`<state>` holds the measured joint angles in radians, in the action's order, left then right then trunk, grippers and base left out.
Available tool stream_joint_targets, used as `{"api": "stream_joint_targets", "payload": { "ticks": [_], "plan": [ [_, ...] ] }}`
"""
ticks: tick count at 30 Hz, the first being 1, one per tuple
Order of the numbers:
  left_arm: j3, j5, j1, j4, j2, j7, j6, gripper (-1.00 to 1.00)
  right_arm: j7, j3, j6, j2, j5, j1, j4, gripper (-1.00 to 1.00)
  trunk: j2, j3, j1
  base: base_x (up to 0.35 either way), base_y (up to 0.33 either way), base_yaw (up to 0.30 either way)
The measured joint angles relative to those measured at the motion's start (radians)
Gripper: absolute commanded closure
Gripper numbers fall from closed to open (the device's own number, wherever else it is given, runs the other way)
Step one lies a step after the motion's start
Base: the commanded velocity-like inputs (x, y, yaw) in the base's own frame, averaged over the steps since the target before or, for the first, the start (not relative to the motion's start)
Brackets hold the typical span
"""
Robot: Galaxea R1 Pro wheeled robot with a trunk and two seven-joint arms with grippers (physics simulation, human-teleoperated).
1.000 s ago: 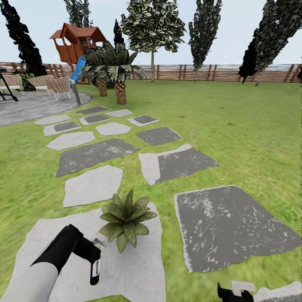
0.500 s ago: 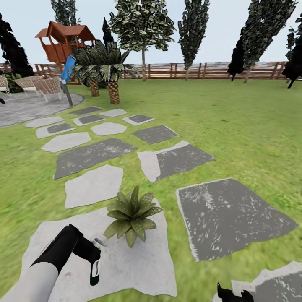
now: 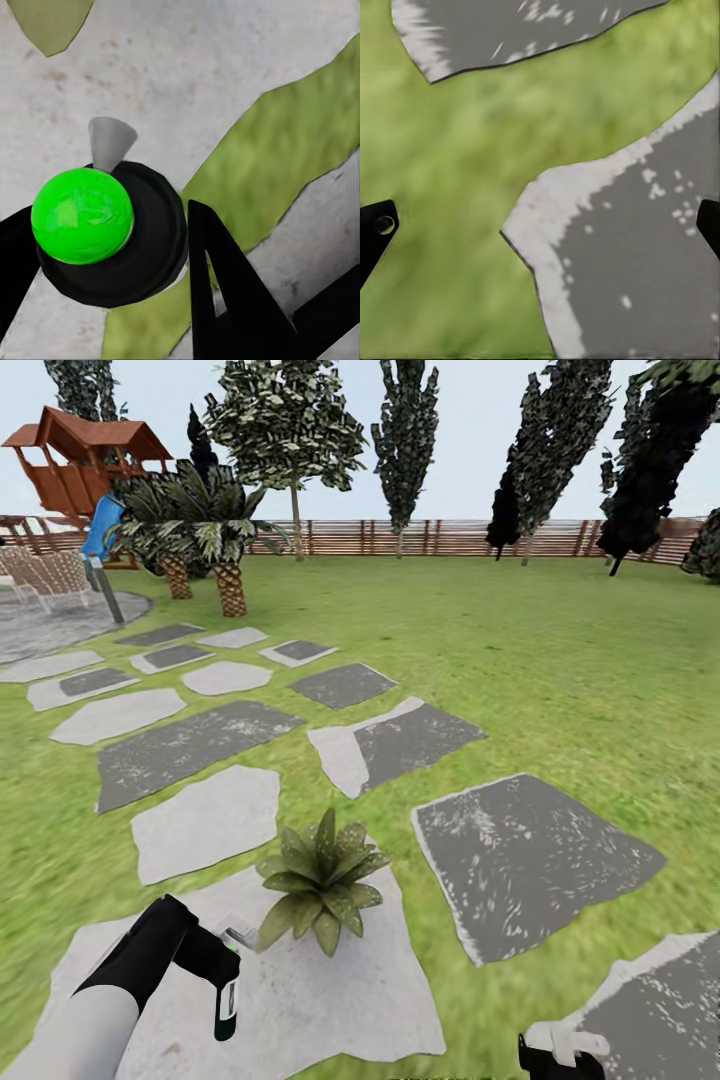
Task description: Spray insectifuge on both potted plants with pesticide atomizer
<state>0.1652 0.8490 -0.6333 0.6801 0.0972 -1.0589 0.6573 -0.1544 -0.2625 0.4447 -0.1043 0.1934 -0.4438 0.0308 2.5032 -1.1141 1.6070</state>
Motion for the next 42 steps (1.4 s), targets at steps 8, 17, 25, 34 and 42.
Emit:
{"api": "stream_joint_targets", "payload": {
  "ticks": [8, 17, 25, 34, 42],
  "plan": [
    [-0.001, 0.001, 0.000, 0.000, 0.000, 0.000, 0.000, 1.00, 0.000, 0.000, 0.000, 0.000, 0.000, 0.000, 0.000, -1.00, 0.000, 0.000, 0.000, 0.000, 0.336, -0.265],
    [-0.002, 0.001, 0.000, 0.000, -0.001, 0.000, 0.000, 1.00, 0.000, 0.000, 0.000, 0.000, 0.000, 0.000, 0.000, -1.00, 0.000, 0.000, 0.000, 0.000, 0.336, -0.265],
    [-0.002, 0.004, 0.000, -0.001, -0.001, 0.001, -0.001, 1.00, -0.001, 0.000, 0.000, 0.000, 0.000, 0.000, 0.000, -1.00, 0.000, 0.000, 0.000, 0.000, 0.152, -0.265],
    [0.000, 0.001, 0.000, 0.001, 0.000, 0.000, -0.002, 1.00, -0.001, 0.000, 0.000, 0.000, 0.000, 0.000, 0.000, -1.00, 0.000, 0.000, 0.000, 0.000, 0.018, -0.135],
    [-0.002, 0.004, 0.000, 0.000, 0.000, 0.000, -0.001, 1.00, 0.000, 0.000, 0.000, 0.000, -0.001, 0.000, 0.000, -1.00, 0.000, 0.001, 0.000, -0.026, 0.303, -0.065]
  ]
}}
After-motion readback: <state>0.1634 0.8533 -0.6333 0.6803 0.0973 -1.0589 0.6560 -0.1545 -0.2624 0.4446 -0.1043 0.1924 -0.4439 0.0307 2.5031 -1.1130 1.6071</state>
